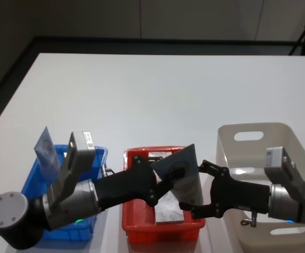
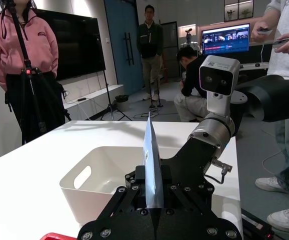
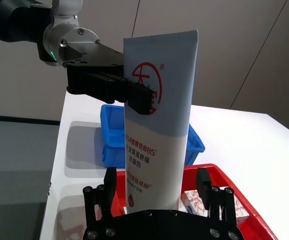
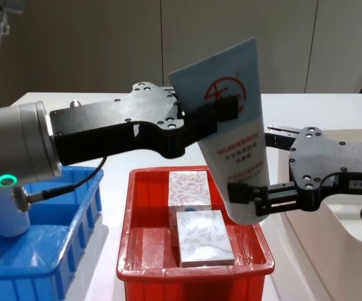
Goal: Bimanual collaborative sorting of washing and personal care products
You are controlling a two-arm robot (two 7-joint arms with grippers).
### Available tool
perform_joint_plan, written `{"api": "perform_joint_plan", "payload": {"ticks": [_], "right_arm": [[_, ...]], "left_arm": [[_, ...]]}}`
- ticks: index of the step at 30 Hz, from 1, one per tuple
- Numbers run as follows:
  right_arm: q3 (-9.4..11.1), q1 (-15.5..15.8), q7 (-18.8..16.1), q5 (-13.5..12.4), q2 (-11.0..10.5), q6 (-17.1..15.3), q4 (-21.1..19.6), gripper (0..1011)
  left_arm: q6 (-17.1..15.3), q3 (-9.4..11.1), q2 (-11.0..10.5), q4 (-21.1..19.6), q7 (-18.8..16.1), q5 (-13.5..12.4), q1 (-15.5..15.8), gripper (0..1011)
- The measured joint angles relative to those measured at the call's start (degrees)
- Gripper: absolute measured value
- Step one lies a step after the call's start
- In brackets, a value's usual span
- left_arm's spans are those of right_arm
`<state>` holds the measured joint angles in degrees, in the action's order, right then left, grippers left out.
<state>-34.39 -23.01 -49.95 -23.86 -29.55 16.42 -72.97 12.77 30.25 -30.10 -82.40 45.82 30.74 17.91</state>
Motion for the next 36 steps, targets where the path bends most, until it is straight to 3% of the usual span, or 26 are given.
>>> {"api": "perform_joint_plan", "payload": {"ticks": [30,36], "right_arm": [[-1.21,-1.61,-0.46,0.33,1.25,-0.01,1.95,998],[-1.19,-1.58,-0.43,0.33,1.22,-0.02,1.92,884]], "left_arm": [[0.0,0.0,0.0,0.0,0.0,0.0,0.0,169],[0.0,0.0,0.0,0.0,0.0,0.0,0.0,169]]}}
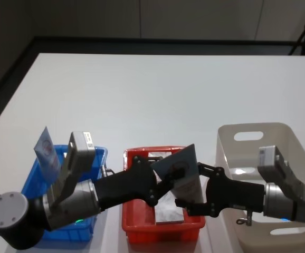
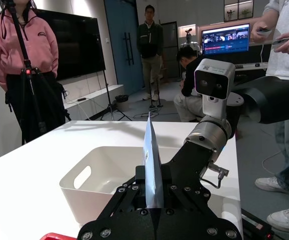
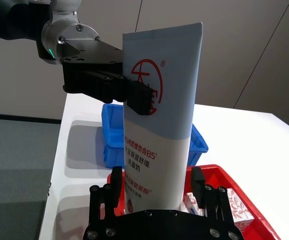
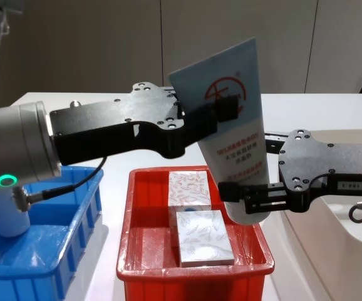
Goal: Bimanual collaborative sorting of washing and personal care products
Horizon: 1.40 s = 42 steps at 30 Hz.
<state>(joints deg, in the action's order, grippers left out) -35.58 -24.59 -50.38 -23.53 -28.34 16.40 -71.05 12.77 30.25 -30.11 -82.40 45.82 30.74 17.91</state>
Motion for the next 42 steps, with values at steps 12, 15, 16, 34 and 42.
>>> {"api": "perform_joint_plan", "payload": {"ticks": [12,15,16,34,42], "right_arm": [[0.05,0.06,0.06,0.0,-0.03,0.0,-0.06,579],[0.07,0.06,0.06,0.0,-0.03,0.0,-0.07,558],[0.07,0.06,0.06,0.0,-0.03,0.0,-0.07,549],[0.07,0.06,0.05,0.0,-0.03,0.01,-0.08,484],[0.07,0.06,0.05,0.0,-0.03,0.01,-0.08,484]], "left_arm": [[0.0,0.0,0.0,0.0,-0.03,0.0,0.0,169],[0.0,0.0,0.0,0.0,-0.02,0.0,0.0,169],[0.0,0.0,0.0,0.0,-0.01,0.0,0.0,169],[0.0,0.0,0.0,0.0,0.0,0.0,0.0,170],[0.0,0.0,0.0,0.0,0.0,0.0,0.0,170]]}}
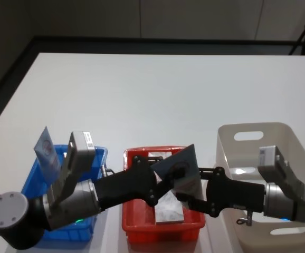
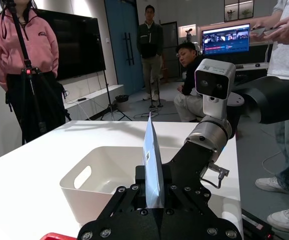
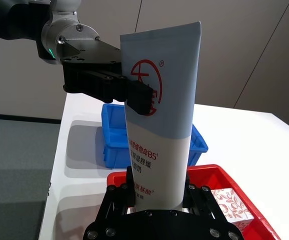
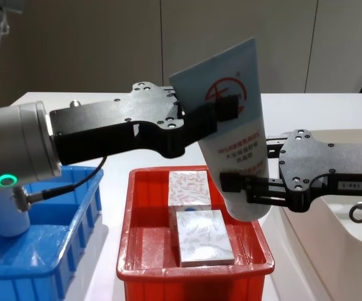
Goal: Bimanual collaborative sorting of washing and personal care products
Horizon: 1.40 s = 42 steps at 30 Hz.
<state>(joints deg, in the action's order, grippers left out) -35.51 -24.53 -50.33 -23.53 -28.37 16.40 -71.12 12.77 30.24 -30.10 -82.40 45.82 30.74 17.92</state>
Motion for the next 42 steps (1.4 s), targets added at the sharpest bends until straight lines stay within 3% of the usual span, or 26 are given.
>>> {"api": "perform_joint_plan", "payload": {"ticks": [9,22,23,33,37,42], "right_arm": [[0.0,0.0,0.0,0.0,0.0,0.0,0.0,482],[0.0,0.0,0.0,0.0,0.01,0.0,0.0,482],[0.0,0.0,0.0,0.0,0.0,0.0,0.0,482],[0.0,0.0,0.0,0.0,0.0,0.0,0.0,482],[0.0,0.0,0.0,0.0,0.0,0.0,0.0,482],[-0.06,-0.03,-0.24,-0.06,-0.06,-0.01,0.02,482]], "left_arm": [[0.0,0.0,0.0,0.0,0.0,0.0,0.0,195],[0.0,0.0,0.0,0.0,0.0,0.0,0.0,557],[0.0,0.0,0.0,0.0,0.0,0.0,0.0,626],[0.0,0.0,0.0,0.0,-0.01,0.0,0.0,927],[0.0,0.0,0.0,0.0,-0.01,0.0,0.0,1002],[0.0,0.0,0.0,0.0,0.0,0.0,0.0,1002]]}}
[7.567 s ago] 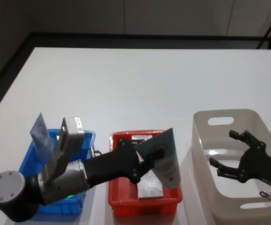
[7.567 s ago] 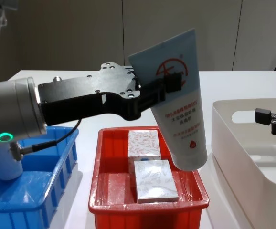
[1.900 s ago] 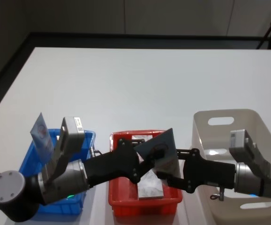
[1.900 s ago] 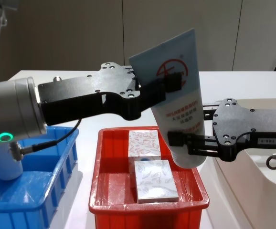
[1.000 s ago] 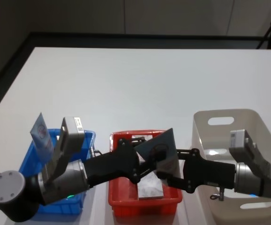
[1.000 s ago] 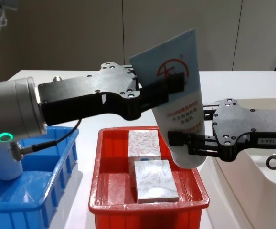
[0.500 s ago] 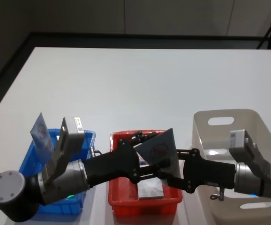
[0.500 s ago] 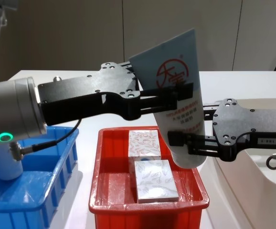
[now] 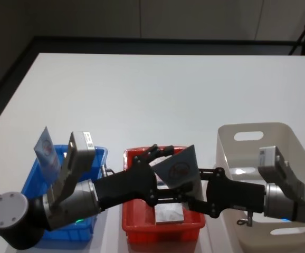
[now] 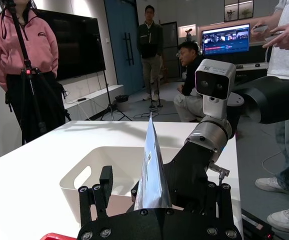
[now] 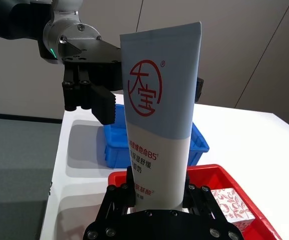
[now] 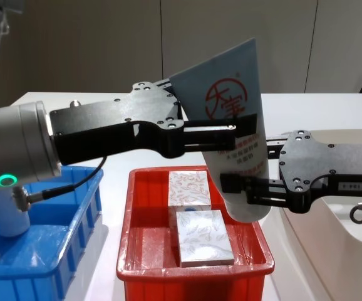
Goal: Bimanual collaborative sorting of washing and personal care products
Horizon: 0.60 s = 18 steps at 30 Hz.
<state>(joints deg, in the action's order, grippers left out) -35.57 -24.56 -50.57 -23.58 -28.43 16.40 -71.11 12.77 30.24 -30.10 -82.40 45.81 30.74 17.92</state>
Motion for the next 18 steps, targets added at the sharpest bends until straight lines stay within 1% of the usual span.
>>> {"api": "perform_joint_plan", "payload": {"ticks": [12,18], "right_arm": [[-0.15,-0.04,-0.75,-0.85,-0.48,0.16,0.01,482],[0.35,0.21,-0.67,-1.25,-1.09,0.61,-0.28,482]], "left_arm": [[0.0,0.0,0.0,0.0,0.0,0.0,0.0,1001],[0.0,0.0,0.0,0.0,0.0,0.0,0.0,1002]]}}
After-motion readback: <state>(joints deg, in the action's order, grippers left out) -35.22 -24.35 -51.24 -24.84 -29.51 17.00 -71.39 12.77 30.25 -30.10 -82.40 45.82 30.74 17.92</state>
